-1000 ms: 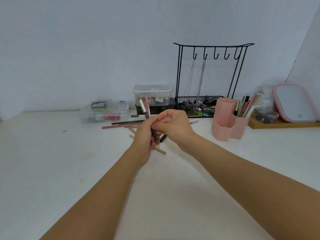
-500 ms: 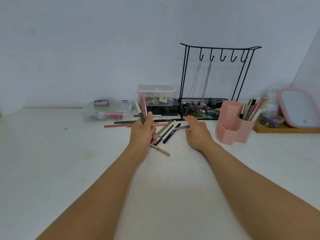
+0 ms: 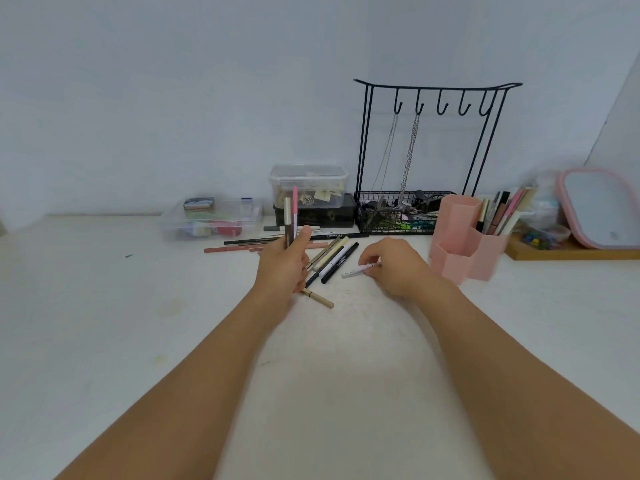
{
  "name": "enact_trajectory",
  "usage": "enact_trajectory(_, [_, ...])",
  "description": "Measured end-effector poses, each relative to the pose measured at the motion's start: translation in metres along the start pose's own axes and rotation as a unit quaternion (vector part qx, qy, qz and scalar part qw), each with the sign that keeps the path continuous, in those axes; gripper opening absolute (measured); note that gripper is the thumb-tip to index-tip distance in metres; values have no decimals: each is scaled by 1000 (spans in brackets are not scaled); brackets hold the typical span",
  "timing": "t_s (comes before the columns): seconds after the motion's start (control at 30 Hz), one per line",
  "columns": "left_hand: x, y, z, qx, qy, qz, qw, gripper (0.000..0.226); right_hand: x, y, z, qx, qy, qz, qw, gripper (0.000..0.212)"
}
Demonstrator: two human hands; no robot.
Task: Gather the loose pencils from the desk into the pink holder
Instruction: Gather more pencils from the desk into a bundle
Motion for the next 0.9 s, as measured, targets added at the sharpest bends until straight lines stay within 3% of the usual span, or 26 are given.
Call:
enact_trajectory(0.1, [-1,-2,1,0,5,-7,1000,39,-6,-3,5,-26,19,-6,999,12])
enact_trajectory(0.2, [-2,-4,1,-5,9,-4,1000,39,-7,1,7,0,36,-46,998,18])
enact_trajectory(0.3, [-3,-5,1,-9,12,3,1000,38,-26,30,15,107,100,-106,983,12])
enact_trajectory(0.37, [-3,-7,3,-15,13,11,1000,35,-41,65,29,217,139,-171,951,6])
enact_trajectory(0.43, [-1,-11,5,-28,10,24,999,36,-41,87,40,274,127,-279,912,6])
enact_trajectory(0.57, [3,-25,9,-91,4,72,993,45,-45,77,35,164,101,-560,806,25])
enact_trajectory(0.67, [1,-37,12,-134,22,87,987,56,-52,63,32,105,107,-634,759,27])
enact_trajectory(0.8, [-1,-53,17,-207,26,88,974,61,-56,51,31,87,102,-645,753,28])
enact_trajectory(0.9, [-2,-58,20,-212,20,39,976,49,-62,42,31,96,95,-595,792,29])
Point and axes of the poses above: each hand's wrist, its own z-axis away from the middle knuckle, its own y-axis out of the back of the hand, x = y × z, the point moved 10 cm from there along -z, towards the middle knuckle, and after that the axes turned 6 degrees about -x, right-handed, at the moved point
